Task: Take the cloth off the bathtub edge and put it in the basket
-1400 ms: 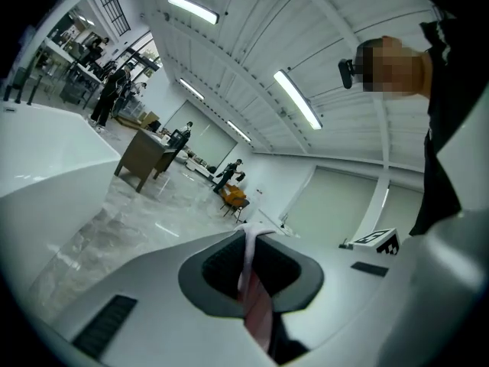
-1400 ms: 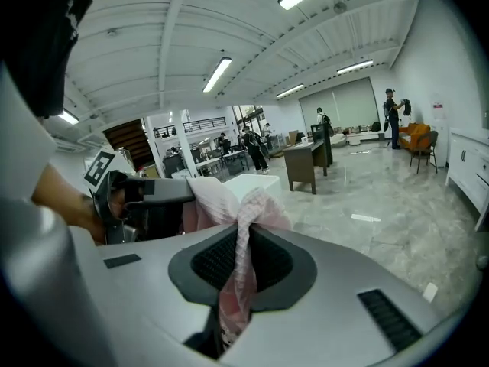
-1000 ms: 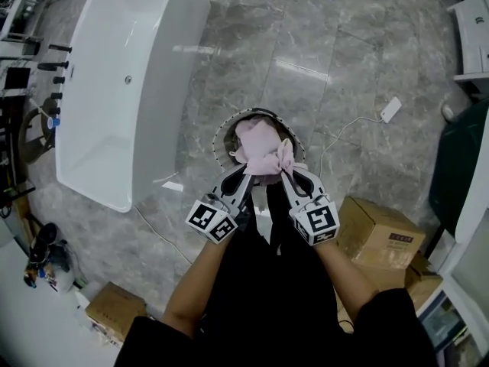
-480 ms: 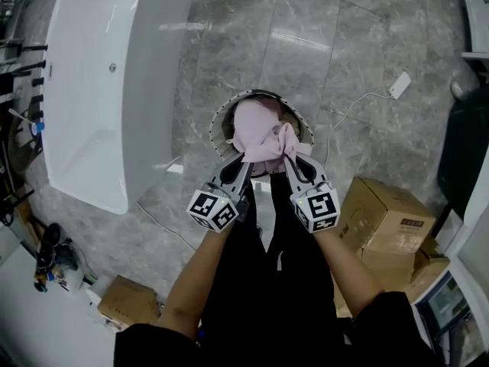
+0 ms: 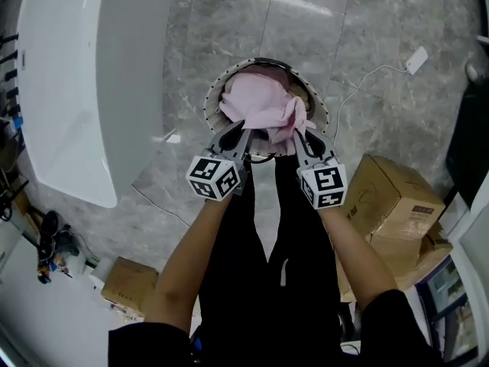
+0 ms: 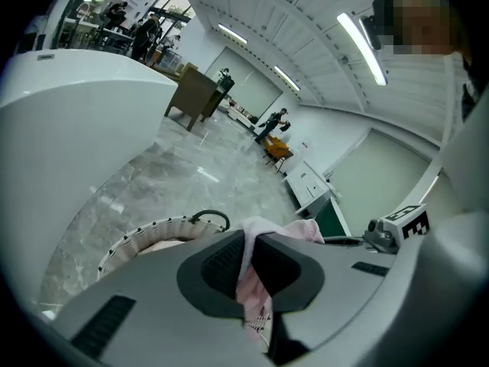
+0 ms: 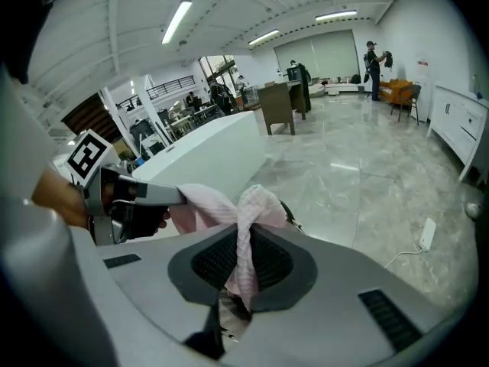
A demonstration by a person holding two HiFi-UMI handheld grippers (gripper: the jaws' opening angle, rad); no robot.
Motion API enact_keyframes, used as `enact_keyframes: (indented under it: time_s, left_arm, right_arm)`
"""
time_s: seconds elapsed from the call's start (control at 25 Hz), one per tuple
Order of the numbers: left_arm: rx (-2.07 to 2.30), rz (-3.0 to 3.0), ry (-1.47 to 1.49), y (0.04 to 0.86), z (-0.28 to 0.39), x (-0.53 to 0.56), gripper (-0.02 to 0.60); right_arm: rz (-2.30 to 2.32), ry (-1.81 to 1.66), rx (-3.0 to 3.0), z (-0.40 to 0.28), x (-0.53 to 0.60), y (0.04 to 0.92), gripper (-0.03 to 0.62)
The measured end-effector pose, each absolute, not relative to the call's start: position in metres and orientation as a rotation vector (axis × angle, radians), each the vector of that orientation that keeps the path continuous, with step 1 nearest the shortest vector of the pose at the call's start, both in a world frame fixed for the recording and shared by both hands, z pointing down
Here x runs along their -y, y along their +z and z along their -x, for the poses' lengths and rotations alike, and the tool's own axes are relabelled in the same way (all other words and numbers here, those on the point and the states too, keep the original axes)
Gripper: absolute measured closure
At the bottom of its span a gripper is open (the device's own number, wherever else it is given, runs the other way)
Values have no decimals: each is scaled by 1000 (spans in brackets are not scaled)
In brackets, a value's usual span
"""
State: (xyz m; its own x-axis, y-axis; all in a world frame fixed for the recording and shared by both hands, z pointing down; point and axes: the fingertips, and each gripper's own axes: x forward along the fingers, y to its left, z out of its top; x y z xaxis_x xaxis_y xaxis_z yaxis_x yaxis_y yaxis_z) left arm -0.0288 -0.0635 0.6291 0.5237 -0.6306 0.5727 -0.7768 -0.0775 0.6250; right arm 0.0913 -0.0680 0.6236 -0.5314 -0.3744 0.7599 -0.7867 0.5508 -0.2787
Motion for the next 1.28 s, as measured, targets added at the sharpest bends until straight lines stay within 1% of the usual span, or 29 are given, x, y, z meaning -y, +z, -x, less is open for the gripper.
enact_keyframes:
  time_s: [0.28,0.36,0.44,0.48,0.52,0.6,0.8,1.0,1.28]
  left_arm:
    - [1141,-1733,345,699,34,54,544]
    - [1145,-1709,370,715,36,51,504]
    - [1146,-1686,386,729,38,49,435]
    - [1146,-1677,391,734,39,48,400]
    - [1147,-1670,397,738,40,47,379]
    - [1146,-1658,408,744,43,43,353]
    - [1149,-1656,410,738,52,38,325]
    - [1158,-1672,405,728,55,35,322]
    - [1093,-1734,382,712,44,24,322]
  right_arm:
    - [-909,890,2082,-81,70,688,543]
    - [-893,887,2069,-78,70,702,543]
    - [-876,888,2051,-76,69,713,543]
    - [-869,890,2043,-76,68,718,526]
    - [-861,893,2036,-75,67,723,488]
    - [-844,898,2028,-74,62,728,438]
    - [-796,889,2036,-66,54,727,436]
    - [-778,877,2044,-64,51,725,434]
    - [-878,866,1997,-90,44,724,434]
